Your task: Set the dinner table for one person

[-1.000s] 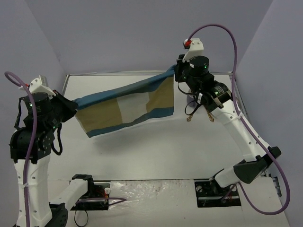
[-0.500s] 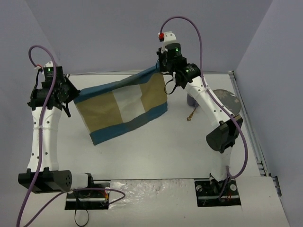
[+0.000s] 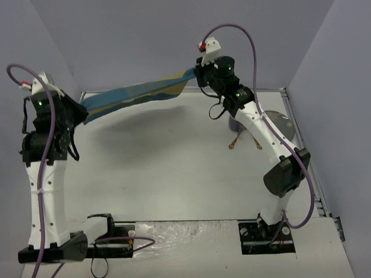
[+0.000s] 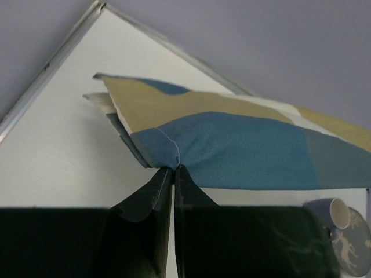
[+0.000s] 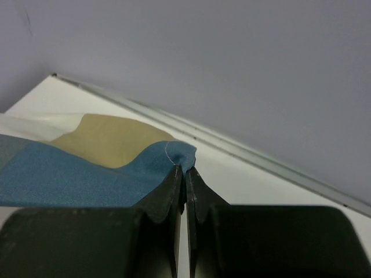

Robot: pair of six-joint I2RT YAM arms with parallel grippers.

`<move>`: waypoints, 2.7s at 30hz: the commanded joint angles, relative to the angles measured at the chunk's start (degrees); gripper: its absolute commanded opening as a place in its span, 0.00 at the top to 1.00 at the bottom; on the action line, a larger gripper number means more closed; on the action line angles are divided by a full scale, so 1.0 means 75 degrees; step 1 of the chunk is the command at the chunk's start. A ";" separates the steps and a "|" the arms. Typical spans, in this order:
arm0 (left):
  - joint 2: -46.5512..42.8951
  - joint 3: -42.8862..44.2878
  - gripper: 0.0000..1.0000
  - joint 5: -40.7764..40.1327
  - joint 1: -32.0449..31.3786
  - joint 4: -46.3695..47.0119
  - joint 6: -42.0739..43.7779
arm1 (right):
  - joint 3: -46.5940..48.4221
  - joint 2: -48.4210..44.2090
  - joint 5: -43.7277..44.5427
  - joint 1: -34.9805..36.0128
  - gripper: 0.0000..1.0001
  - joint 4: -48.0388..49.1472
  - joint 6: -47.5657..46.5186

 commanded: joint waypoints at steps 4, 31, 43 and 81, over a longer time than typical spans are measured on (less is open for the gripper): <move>-0.1315 -0.4317 1.00 -0.0367 0.0016 0.0881 -0.0947 | -0.3810 -0.0497 -0.0712 -0.0304 1.00 0.2736 -0.0104; -0.1021 -0.5232 0.06 0.0808 -0.0072 0.1147 -0.0701 | -0.4858 -0.1048 -0.0348 -0.0416 0.21 0.1325 0.2020; 0.2892 -0.4088 0.45 0.0899 -0.0070 0.2955 -0.1145 | -0.6760 -0.0405 -0.2169 -0.0466 0.42 0.4068 0.4161; 0.3468 -0.3544 0.41 0.0597 0.0145 0.3282 -0.1142 | -0.6715 -0.0990 -0.1822 -0.0678 0.47 0.3554 0.3790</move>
